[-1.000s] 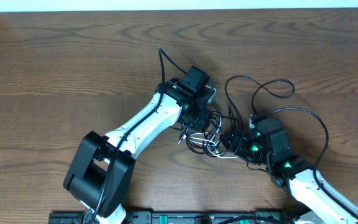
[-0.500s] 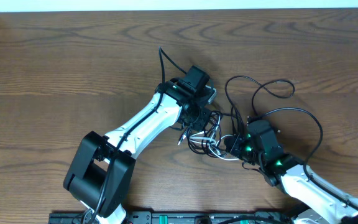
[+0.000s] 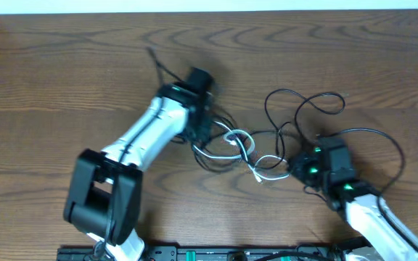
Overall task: Untangle cables
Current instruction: 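Pull the grippers apart, left gripper up-left, right gripper right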
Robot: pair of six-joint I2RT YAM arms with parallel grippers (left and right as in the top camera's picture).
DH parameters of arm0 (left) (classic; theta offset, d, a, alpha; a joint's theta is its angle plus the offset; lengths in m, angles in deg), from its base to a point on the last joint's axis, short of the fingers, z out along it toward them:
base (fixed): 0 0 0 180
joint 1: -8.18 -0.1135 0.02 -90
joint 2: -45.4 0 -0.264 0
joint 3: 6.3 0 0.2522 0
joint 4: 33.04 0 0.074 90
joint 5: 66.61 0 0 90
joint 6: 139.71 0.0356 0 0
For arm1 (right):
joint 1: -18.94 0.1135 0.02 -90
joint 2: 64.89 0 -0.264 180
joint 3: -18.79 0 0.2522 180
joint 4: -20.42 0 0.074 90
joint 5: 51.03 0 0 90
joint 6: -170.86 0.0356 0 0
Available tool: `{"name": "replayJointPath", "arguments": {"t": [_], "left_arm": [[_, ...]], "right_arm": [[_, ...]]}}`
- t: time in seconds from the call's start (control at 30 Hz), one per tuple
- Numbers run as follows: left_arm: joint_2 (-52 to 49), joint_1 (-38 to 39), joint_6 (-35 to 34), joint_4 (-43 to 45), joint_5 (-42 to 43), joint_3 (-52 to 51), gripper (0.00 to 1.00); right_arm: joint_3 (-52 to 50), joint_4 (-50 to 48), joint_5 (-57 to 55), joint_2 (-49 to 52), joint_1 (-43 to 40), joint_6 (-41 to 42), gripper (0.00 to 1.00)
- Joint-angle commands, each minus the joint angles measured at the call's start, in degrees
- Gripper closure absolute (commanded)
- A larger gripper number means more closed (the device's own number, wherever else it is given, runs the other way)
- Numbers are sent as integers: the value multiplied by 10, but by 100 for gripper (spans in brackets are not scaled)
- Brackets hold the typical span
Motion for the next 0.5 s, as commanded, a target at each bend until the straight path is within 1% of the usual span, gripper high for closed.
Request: {"name": "replayJointPath", "arguments": {"t": [0.0,0.07,0.23,0.47], "left_arm": [[29,-69,-16,11,84,1,93],[32,-106,-16,17,125,1,93],[32,-199,-16,18,178,1,93],[32,-322,-16,19,281,-1,93]], "right_arm": [[0,29,-7,-49,-67,-42,99],[0,46,-7,-75,-103,-50,99],[0,82,-7,-117,-191,-53,99],[0,98,2,-125,-291,-68,99]]}}
